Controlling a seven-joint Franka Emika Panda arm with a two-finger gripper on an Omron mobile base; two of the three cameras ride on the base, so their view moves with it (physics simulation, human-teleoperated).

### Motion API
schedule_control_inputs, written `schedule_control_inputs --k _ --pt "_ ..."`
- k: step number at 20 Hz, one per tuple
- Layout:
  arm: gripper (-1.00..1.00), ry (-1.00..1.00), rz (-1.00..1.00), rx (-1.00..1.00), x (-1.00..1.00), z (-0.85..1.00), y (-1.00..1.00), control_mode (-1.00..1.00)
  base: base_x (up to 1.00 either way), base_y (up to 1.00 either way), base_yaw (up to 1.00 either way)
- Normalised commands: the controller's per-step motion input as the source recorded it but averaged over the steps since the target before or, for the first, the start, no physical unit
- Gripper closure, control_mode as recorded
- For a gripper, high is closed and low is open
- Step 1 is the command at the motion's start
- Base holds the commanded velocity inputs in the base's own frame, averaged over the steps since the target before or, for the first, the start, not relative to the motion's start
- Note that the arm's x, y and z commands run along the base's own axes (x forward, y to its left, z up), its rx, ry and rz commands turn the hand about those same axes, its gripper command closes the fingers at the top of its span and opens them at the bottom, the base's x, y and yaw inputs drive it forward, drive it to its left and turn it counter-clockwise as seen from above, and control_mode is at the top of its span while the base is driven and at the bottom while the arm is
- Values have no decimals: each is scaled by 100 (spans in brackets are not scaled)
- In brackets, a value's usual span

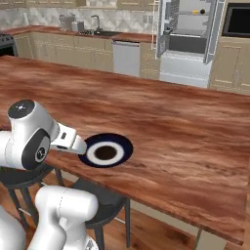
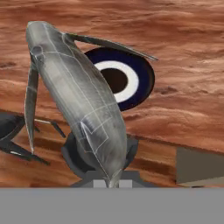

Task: Take the cheese, fish, and avocado from the fridge and place them on the plate on the dining counter to create an appetizer plate.

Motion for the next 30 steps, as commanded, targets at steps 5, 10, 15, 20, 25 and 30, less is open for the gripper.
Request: schedule_control_inputs --k 5,10,15,20,25,30 --pt "100 0 0 0 0 0 0 100 87 49 -52" --pt "100 -2 -7 0 18 -7 6 -100 59 25 -33" --pt "100 -1 -23 0 99 -35 36 -100 0 0 0" --pt "100 21 -7 0 50 -21 -15 -100 0 0 0" --pt "100 27 0 0 34 -13 -20 -100 0 0 0" --pt "100 13 0 0 42 -16 -3 -100 0 0 0"
